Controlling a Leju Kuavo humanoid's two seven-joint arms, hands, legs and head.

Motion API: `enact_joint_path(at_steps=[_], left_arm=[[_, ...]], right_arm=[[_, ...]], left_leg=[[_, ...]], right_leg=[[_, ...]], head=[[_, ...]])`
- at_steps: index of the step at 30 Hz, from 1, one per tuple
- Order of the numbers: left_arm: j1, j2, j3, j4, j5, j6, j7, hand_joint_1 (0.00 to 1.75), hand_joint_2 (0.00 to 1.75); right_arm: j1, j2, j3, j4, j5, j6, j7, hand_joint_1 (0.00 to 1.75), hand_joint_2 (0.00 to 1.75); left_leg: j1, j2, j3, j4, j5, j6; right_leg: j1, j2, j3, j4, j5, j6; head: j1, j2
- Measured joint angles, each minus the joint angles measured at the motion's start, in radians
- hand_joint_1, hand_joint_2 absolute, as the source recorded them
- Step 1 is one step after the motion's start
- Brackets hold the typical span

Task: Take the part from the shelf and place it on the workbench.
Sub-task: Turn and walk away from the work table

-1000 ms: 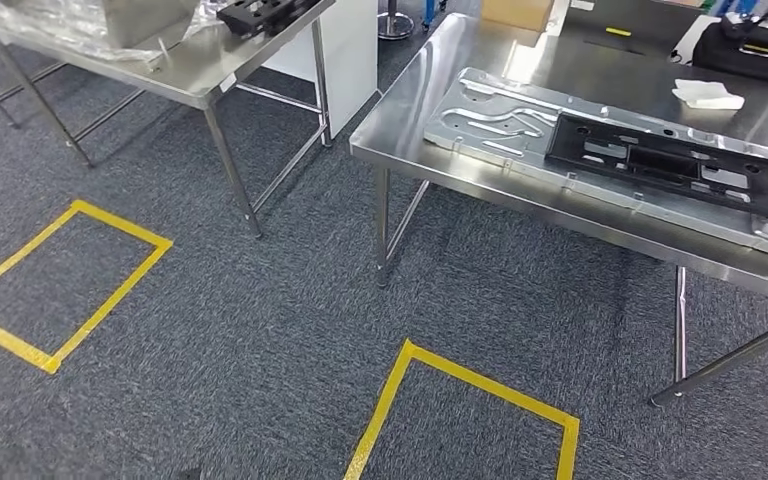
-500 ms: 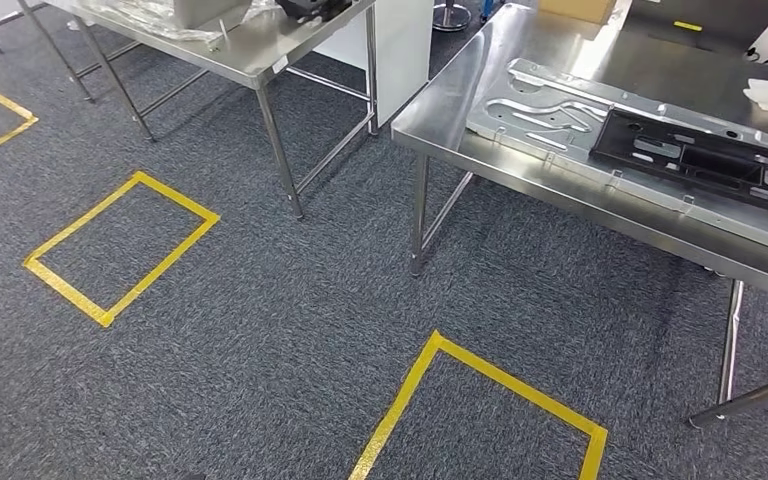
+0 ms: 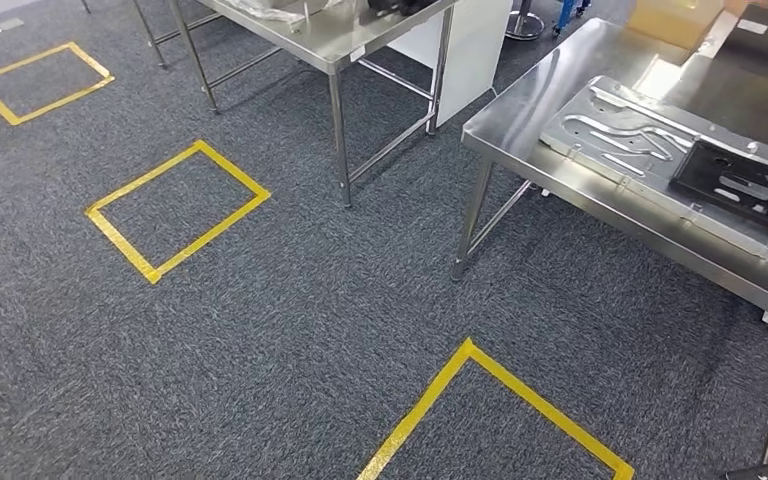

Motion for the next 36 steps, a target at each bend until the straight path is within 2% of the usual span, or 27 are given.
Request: enact_joint_path(at_steps=[1, 2, 3, 4, 5, 6, 8, 10, 12, 13, 15, 17, 18, 19, 20, 21, 22, 24, 25, 27, 28, 30, 32, 33, 34, 35, 36], left_arm=[[-0.002, -0.002, 0.004, 0.0, 0.006, 0.009, 0.011, 0.0, 0.0], [-0.003, -0.004, 0.008, 0.0, 0.014, 0.02, 0.021, 0.0, 0.0], [-0.005, -0.007, 0.014, 0.0, 0.023, 0.033, 0.031, 0.0, 0.0], [-0.005, -0.011, 0.02, 0.0, 0.033, 0.046, 0.037, 0.0, 0.0], [-0.006, -0.014, 0.027, 0.0, 0.044, 0.058, 0.042, 0.0, 0.0], [-0.007, -0.018, 0.035, 0.0, 0.053, 0.07, 0.046, 0.0, 0.0], [-0.011, -0.026, 0.048, 0.0, 0.067, 0.089, 0.045, 0.0, 0.0], [-0.017, -0.032, 0.061, 0.0, 0.08, 0.105, 0.04, 0.0, 0.0], [-0.019, -0.037, 0.074, 0.0, 0.094, 0.121, 0.033, 0.0, 0.0], [-0.019, -0.039, 0.081, 0.0, 0.101, 0.13, 0.029, 0.0, 0.0], [-0.021, -0.043, 0.092, 0.0, 0.111, 0.145, 0.025, 0.0, 0.0], [-0.026, -0.047, 0.102, 0.0, 0.115, 0.155, 0.023, 0.0, 0.0], [-0.027, -0.048, 0.105, 0.0, 0.115, 0.159, 0.023, 0.0, 0.0], [-0.027, -0.049, 0.107, 0.0, 0.115, 0.164, 0.023, 0.0, 0.0], [-0.027, -0.05, 0.109, 0.0, 0.116, 0.169, 0.024, 0.0, 0.0], [-0.026, -0.051, 0.112, 0.0, 0.117, 0.174, 0.025, 0.0, 0.0], [-0.027, -0.052, 0.115, 0.0, 0.118, 0.179, 0.027, 0.0, 0.0], [-0.03, -0.055, 0.121, 0.0, 0.124, 0.186, 0.03, 0.0, 0.0], [-0.031, -0.057, 0.124, 0.0, 0.128, 0.188, 0.031, 0.0, 0.0], [-0.03, -0.061, 0.127, 0.0, 0.131, 0.191, 0.033, 0.0, 0.0], [-0.028, -0.063, 0.129, 0.0, 0.131, 0.192, 0.034, 0.0, 0.0], [-0.028, -0.066, 0.131, 0.0, 0.131, 0.194, 0.035, 0.0, 0.0], [-0.03, -0.069, 0.132, 0.0, 0.131, 0.194, 0.035, 0.0, 0.0], [-0.03, -0.069, 0.132, 0.0, 0.131, 0.194, 0.035, 0.0, 0.0], [-0.03, -0.07, 0.132, 0.0, 0.131, 0.194, 0.035, 0.0, 0.0], [-0.029, -0.071, 0.132, 0.0, 0.131, 0.193, 0.035, 0.0, 0.0], [-0.029, -0.071, 0.132, 0.0, 0.131, 0.193, 0.035, 0.0, 0.0]], right_arm=[[0.0, 0.002, 0.005, 0.001, 0.008, 0.004, 0.004, 0.0, 0.0], [0.0, 0.004, 0.011, 0.002, 0.017, 0.009, 0.01, 0.0, 0.0], [0.0, 0.006, 0.018, 0.002, 0.029, 0.016, 0.018, 0.0, 0.0], [0.0, 0.008, 0.026, 0.003, 0.041, 0.024, 0.027, 0.0, 0.0], [-0.002, 0.011, 0.034, 0.003, 0.053, 0.031, 0.035, 0.0, 0.0], [-0.004, 0.014, 0.043, 0.003, 0.065, 0.037, 0.043, 0.0, 0.0], [-0.01, 0.019, 0.057, 0.003, 0.084, 0.048, 0.055, 0.0, 0.0], [-0.018, 0.025, 0.072, 0.004, 0.101, 0.057, 0.065, 0.0, 0.0], [-0.03, 0.032, 0.088, 0.004, 0.119, 0.066, 0.07, 0.0, 0.0], [-0.036, 0.037, 0.096, 0.004, 0.127, 0.07, 0.073, 0.0, 0.0], [-0.043, 0.045, 0.11, 0.004, 0.141, 0.077, 0.076, 0.0, 0.0], [-0.045, 0.048, 0.121, 0.004, 0.149, 0.081, 0.077, 0.0, 0.0], [-0.046, 0.049, 0.126, 0.004, 0.152, 0.083, 0.077, 0.0, 0.0], [-0.048, 0.051, 0.13, 0.004, 0.156, 0.085, 0.078, 0.0, 0.0], [-0.05, 0.052, 0.135, 0.004, 0.16, 0.087, 0.078, 0.0, 0.0], [-0.054, 0.054, 0.14, 0.004, 0.165, 0.09, 0.08, 0.0, 0.0], [-0.057, 0.056, 0.146, 0.004, 0.169, 0.092, 0.082, 0.0, 0.0], [-0.064, 0.06, 0.153, 0.004, 0.177, 0.095, 0.087, 0.0, 0.0], [-0.067, 0.061, 0.156, 0.004, 0.179, 0.097, 0.089, 0.0, 0.0], [-0.072, 0.062, 0.163, 0.004, 0.183, 0.099, 0.092, 0.0, 0.0], [-0.075, 0.063, 0.166, 0.003, 0.184, 0.1, 0.093, 0.0, 0.0], [-0.078, 0.064, 0.169, 0.003, 0.186, 0.1, 0.095, 0.0, 0.0], [-0.076, 0.064, 0.169, 0.003, 0.186, 0.1, 0.095, 0.0, 0.0], [-0.074, 0.064, 0.17, 0.003, 0.186, 0.1, 0.095, 0.0, 0.0], [-0.073, 0.064, 0.17, 0.004, 0.186, 0.1, 0.095, 0.0, 0.0], [-0.072, 0.064, 0.171, 0.004, 0.186, 0.1, 0.095, 0.0, 0.0], [-0.071, 0.064, 0.171, 0.004, 0.186, 0.1, 0.095, 0.0, 0.0]], left_leg=[[-0.001, -0.009, -0.003, 0.0, 0.002, 0.003], [-0.001, -0.02, -0.006, 0.001, 0.004, 0.006], [-0.002, -0.033, -0.009, 0.003, 0.005, 0.006], [-0.003, -0.047, -0.01, 0.005, 0.005, 0.006], [-0.003, -0.061, -0.01, 0.009, 0.004, 0.005], [-0.003, -0.075, -0.01, 0.013, 0.002, 0.002], [-0.004, -0.099, -0.015, 0.024, -0.002, -0.005], [-0.003, -0.12, -0.026, 0.032, -0.002, -0.016], [0.0, -0.142, -0.036, 0.032, 0.003, -0.031], [-0.001, -0.135, -0.04, 0.037, -0.001, -0.036], [-0.003, -0.09, -0.069, 0.097, -0.038, -0.044], [0.0, -0.041, -0.131, 0.227, -0.102, -0.049], [0.001, -0.032, -0.159, 0.287, -0.124, -0.052], [0.003, -0.028, -0.173, 0.318, -0.129, -0.054], [0.004, -0.024, -0.168, 0.309, -0.115, -0.054], [0.005, -0.018, -0.141, 0.261, -0.086, -0.054], [0.005, -0.002, -0.101, 0.187, -0.051, -0.051], [-0.002, 0.034, -0.037, 0.062, -0.013, -0.042], [-0.006, 0.044, -0.024, 0.034, -0.009, -0.036], [-0.009, 0.03, -0.027, 0.026, -0.009, -0.024], [-0.008, 0.02, -0.027, 0.023, -0.005, -0.018], [-0.004, 0.002, -0.025, 0.016, 0.004, -0.006], [-0.003, -0.017, -0.028, 0.015, 0.009, 0.001], [-0.005, -0.03, -0.03, 0.016, 0.01, 0.002], [-0.006, -0.043, -0.031, 0.017, 0.011, 0.003], [-0.007, -0.056, -0.031, 0.018, 0.011, 0.003], [-0.008, -0.071, -0.03, 0.02, 0.01, 0.002]], right_leg=[[-0.001, 0.029, -0.029, 0.065, -0.037, 0.002], [-0.001, 0.045, -0.061, 0.135, -0.069, 0.003], [-0.001, 0.054, -0.089, 0.194, -0.089, 0.004], [-0.001, 0.056, -0.101, 0.216, -0.085, 0.004], [-0.002, 0.059, -0.093, 0.197, -0.06, 0.003], [-0.003, 0.066, -0.069, 0.141, -0.021, 0.002], [-0.007, 0.108, -0.013, 0.008, 0.043, -0.004], [-0.008, 0.14, 0.008, -0.049, 0.056, -0.01], [-0.007, 0.127, 0.009, -0.054, 0.055, -0.019], [-0.008, 0.115, 0.011, -0.059, 0.058, -0.026], [-0.011, 0.087, 0.014, -0.068, 0.063, -0.04], [-0.007, 0.057, 0.013, -0.069, 0.062, -0.047], [-0.005, 0.041, 0.013, -0.069, 0.062, -0.047], [-0.004, 0.026, 0.012, -0.069, 0.061, -0.047], [-0.003, 0.013, 0.013, -0.068, 0.061, -0.047], [-0.003, 0.001, 0.013, -0.068, 0.06, -0.045], [-0.003, -0.01, 0.015, -0.068, 0.059, -0.043], [0.002, -0.03, 0.019, -0.066, 0.055, -0.035], [0.004, -0.038, 0.02, -0.066, 0.054, -0.03], [0.005, -0.055, 0.024, -0.067, 0.053, -0.017], [0.003, -0.05, 0.026, -0.063, 0.049, -0.011], [-0.002, -0.007, 0.01, -0.02, 0.014, -0.001], [-0.004, 0.043, -0.046, 0.101, -0.055, 0.002], [-0.004, 0.052, -0.078, 0.168, -0.082, 0.003], [-0.004, 0.055, -0.1, 0.212, -0.091, 0.002], [-0.004, 0.057, -0.105, 0.217, -0.078, 0.001], [-0.004, 0.06, -0.09, 0.181, -0.046, -0.002]], head=[[0.0, 0.0], [0.0, 0.0], [0.0, 0.0], [0.0, 0.0], [0.0, 0.0], [0.0, 0.0], [0.0, 0.0], [0.0, 0.0], [0.0, 0.0], [0.0, 0.0], [0.0, 0.0], [0.0, 0.0], [0.0, 0.0], [0.0, 0.0], [-0.001, 0.0], [-0.001, 0.0], [-0.001, 0.0], [0.0, 0.0], [0.0, 0.0], [0.0, 0.0], [0.0, 0.0], [0.0, 0.0], [0.0, 0.0], [0.0, 0.0], [0.0, 0.0], [0.0, 0.0], [0.0, 0.0]])
